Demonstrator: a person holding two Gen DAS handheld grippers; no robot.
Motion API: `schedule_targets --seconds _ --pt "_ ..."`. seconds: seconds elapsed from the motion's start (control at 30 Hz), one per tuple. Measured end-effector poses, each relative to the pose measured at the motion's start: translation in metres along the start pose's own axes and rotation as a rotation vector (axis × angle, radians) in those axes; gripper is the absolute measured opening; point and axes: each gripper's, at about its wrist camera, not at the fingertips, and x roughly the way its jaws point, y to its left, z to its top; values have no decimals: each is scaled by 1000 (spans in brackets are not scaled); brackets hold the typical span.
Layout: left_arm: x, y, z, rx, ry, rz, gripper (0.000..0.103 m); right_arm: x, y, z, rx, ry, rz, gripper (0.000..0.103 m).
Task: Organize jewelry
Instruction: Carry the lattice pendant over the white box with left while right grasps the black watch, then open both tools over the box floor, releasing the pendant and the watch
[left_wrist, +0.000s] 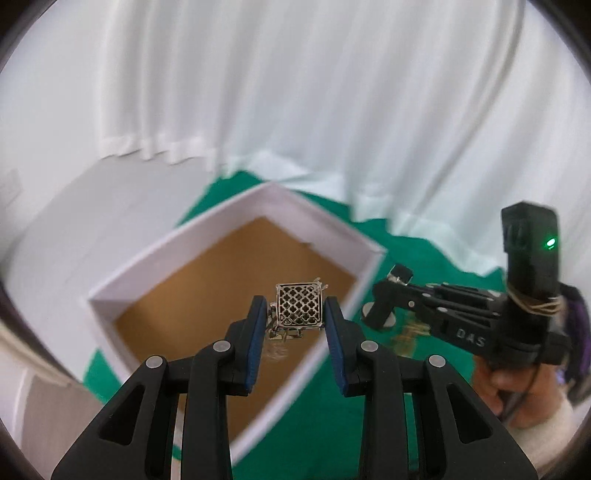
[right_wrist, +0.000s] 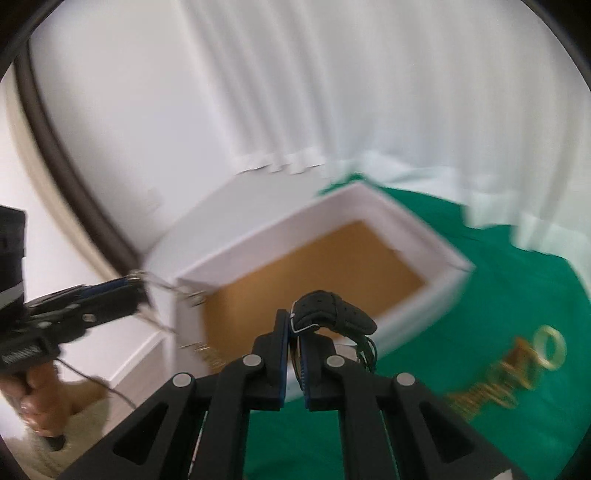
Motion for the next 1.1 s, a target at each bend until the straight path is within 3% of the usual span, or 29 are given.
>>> schedule_targets --seconds 0.17,0.27,0.33,0.37,0.43,0.6,0.67,0.77,0.93,1.1 --pt "63 50 -29 -71 105 120 31 86 20 0 -12 121 64 6" --pt "92 74 -57 -98 177 148 32 127 21 -16 -10 203 41 9" --pt "103 83 -69 -119 203 167 38 146 12 -25 5 244 5 13" --pt "107 88 -74 -132 207 174 42 149 8 -29 22 251 -4 18" --pt "109 91 -79 -141 203 184 60 151 4 -33 57 255 4 60" --pt "113 92 -89 -112 168 219 75 152 7 -42 54 263 17 60" --pt "123 90 -98 -88 205 246 75 157 8 -49 49 274 35 60" --pt "127 78 -107 -29 227 265 75 159 13 -55 -16 253 -16 59" --pt "131 58 -116 74 278 299 77 152 6 -57 6 244 -27 58" --pt "122 50 -126 62 281 296 77 138 -6 -64 60 242 9 56"
